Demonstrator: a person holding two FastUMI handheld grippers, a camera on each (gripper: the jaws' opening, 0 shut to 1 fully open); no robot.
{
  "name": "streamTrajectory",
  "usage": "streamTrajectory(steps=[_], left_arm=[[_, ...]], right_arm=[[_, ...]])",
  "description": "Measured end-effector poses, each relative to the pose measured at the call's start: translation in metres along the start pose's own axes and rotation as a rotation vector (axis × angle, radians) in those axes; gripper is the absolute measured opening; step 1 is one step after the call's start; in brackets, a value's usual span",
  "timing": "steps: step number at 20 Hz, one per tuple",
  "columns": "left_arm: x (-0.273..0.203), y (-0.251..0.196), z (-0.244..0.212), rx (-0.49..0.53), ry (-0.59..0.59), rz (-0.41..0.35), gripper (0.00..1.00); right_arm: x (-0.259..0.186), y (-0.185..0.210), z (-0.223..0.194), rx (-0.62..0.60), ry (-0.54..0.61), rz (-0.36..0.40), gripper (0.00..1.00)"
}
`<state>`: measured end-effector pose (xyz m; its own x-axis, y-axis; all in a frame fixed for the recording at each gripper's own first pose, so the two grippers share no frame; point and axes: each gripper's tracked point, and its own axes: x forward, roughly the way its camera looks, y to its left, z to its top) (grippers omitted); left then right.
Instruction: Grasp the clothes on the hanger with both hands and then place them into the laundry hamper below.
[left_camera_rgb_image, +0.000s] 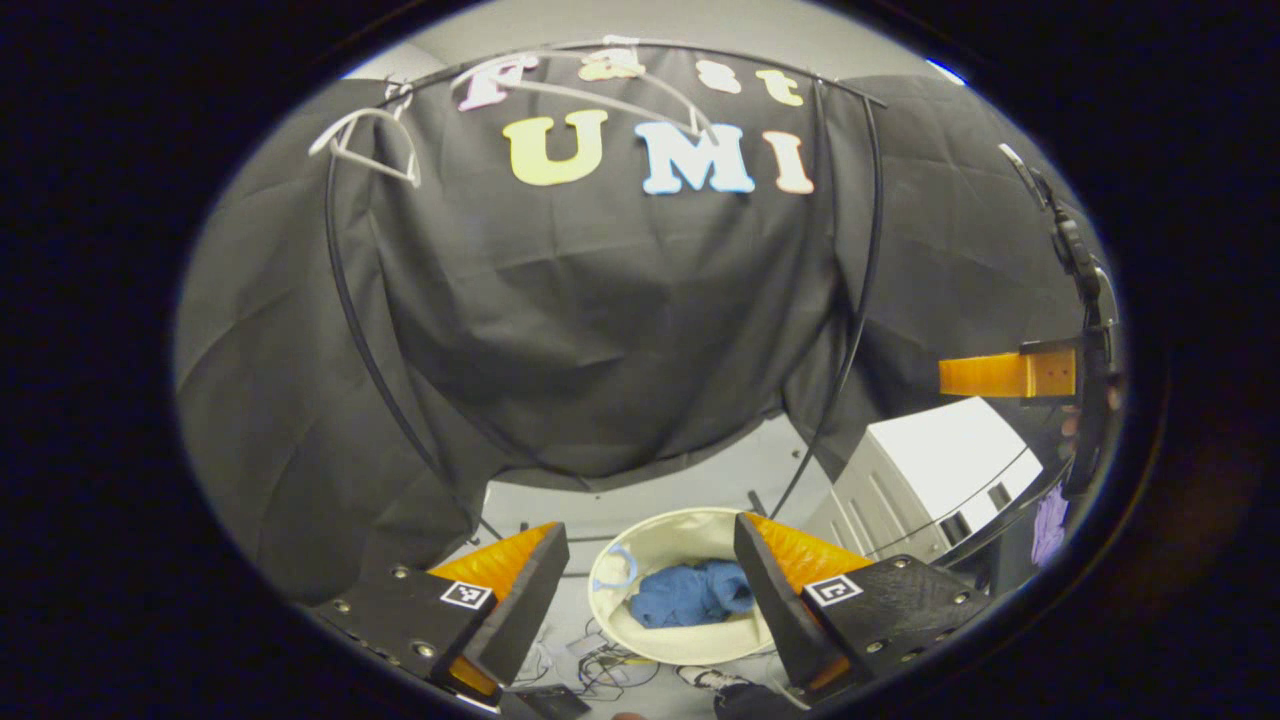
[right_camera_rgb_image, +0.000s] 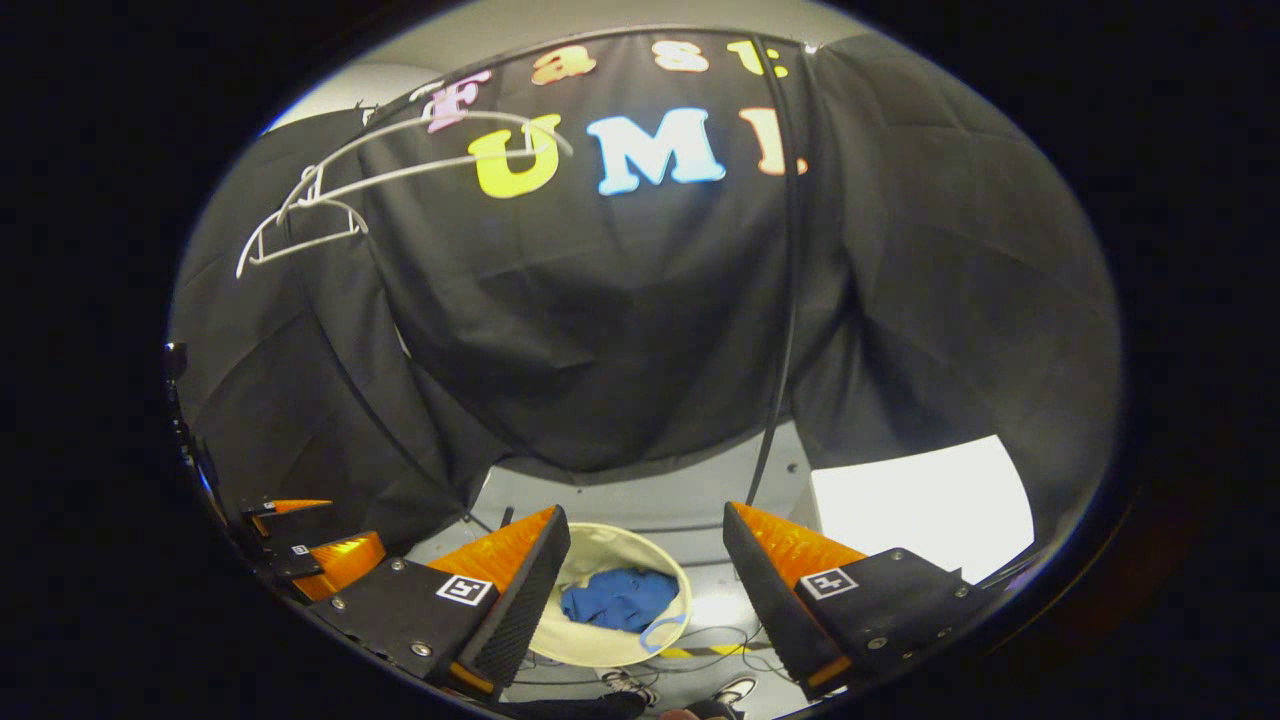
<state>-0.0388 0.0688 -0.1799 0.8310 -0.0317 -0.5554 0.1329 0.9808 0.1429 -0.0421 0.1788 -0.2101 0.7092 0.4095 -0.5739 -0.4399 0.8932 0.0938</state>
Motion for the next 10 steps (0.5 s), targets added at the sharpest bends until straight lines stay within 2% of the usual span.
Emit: streamTrajectory(steps=[5, 7, 9, 10], left_arm=[[-0.071, -0.043, 0.1, -0.019, -0.192, 0.066, 1.0], [-0.101, -0.06, 0.121, -0.052, -0.259, 0.096, 1.0], [-0.131, -0.069, 0.154, -0.084, -0.341, 0.122, 1.0], [-0.138, -0.065, 0.184, -0.094, -0.38, 0.137, 1.0]], right_arm=[[-0.068, -0.051, 0.092, -0.036, -0.248, -0.019, 0.95], [-0.098, -0.07, 0.126, -0.037, -0.347, -0.027, 0.95], [-0.127, -0.093, 0.155, -0.033, -0.441, -0.051, 0.95], [-0.139, -0.105, 0.169, -0.029, -0.484, -0.062, 0.95]])
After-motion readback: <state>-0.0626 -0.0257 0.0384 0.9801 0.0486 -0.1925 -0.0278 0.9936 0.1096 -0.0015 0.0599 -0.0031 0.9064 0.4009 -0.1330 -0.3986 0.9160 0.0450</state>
